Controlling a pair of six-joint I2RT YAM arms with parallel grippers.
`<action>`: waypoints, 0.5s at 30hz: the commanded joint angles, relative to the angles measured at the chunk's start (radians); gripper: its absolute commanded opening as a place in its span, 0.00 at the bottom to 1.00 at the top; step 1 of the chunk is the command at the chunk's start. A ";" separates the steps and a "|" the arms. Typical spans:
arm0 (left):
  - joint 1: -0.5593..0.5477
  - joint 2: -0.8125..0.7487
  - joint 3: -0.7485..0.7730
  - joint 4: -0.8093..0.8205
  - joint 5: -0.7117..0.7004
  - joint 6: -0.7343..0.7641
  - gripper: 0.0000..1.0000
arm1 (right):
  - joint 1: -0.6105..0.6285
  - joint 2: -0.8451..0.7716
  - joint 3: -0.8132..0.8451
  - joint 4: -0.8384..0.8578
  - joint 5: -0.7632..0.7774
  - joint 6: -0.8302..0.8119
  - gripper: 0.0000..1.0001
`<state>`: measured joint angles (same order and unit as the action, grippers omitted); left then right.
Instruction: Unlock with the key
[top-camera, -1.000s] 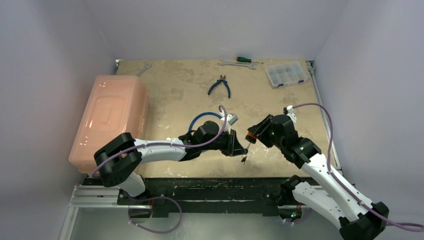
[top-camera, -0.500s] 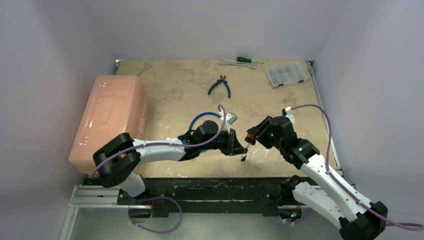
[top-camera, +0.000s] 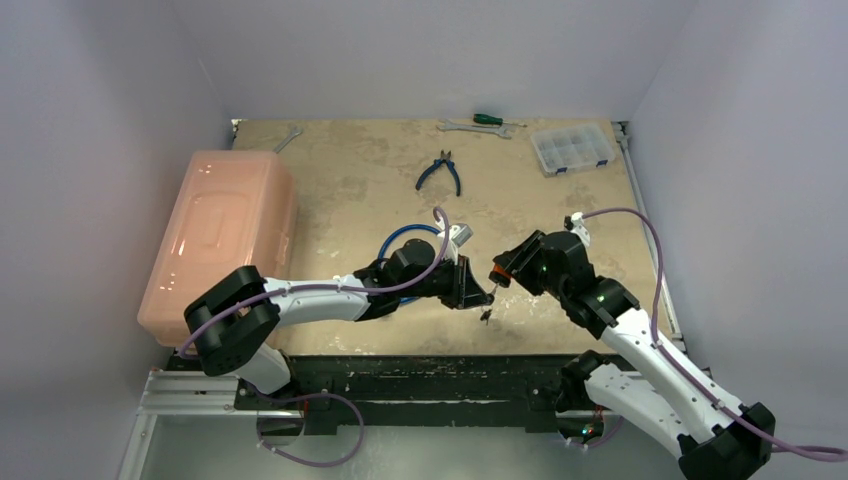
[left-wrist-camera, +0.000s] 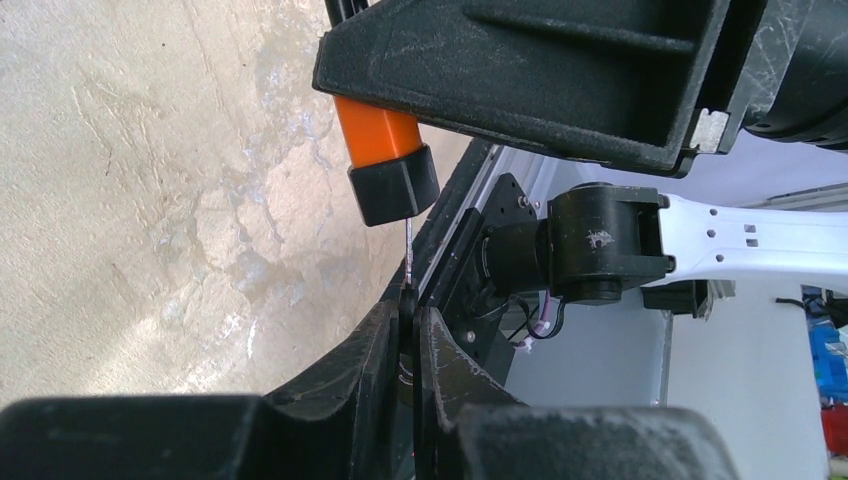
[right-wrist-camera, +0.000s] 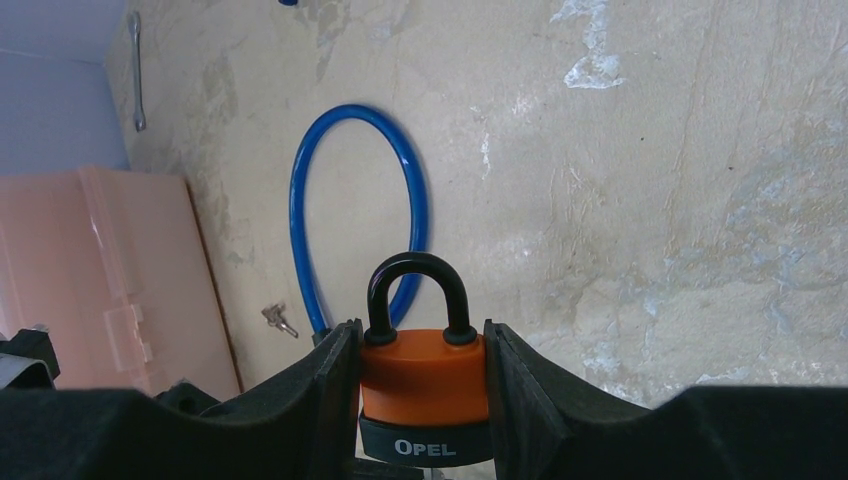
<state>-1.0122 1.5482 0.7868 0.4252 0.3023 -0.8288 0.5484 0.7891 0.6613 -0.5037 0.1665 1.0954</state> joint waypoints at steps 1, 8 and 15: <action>0.017 -0.036 -0.015 0.045 -0.029 -0.017 0.00 | 0.000 -0.026 0.004 0.041 -0.007 -0.008 0.00; 0.019 -0.036 -0.012 0.051 -0.035 -0.024 0.00 | 0.000 -0.023 -0.007 0.057 -0.019 -0.011 0.00; 0.023 -0.026 -0.002 0.061 -0.029 -0.034 0.00 | 0.001 -0.022 -0.019 0.072 -0.028 -0.014 0.00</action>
<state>-1.0031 1.5478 0.7761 0.4294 0.2943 -0.8478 0.5484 0.7887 0.6460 -0.4904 0.1596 1.0950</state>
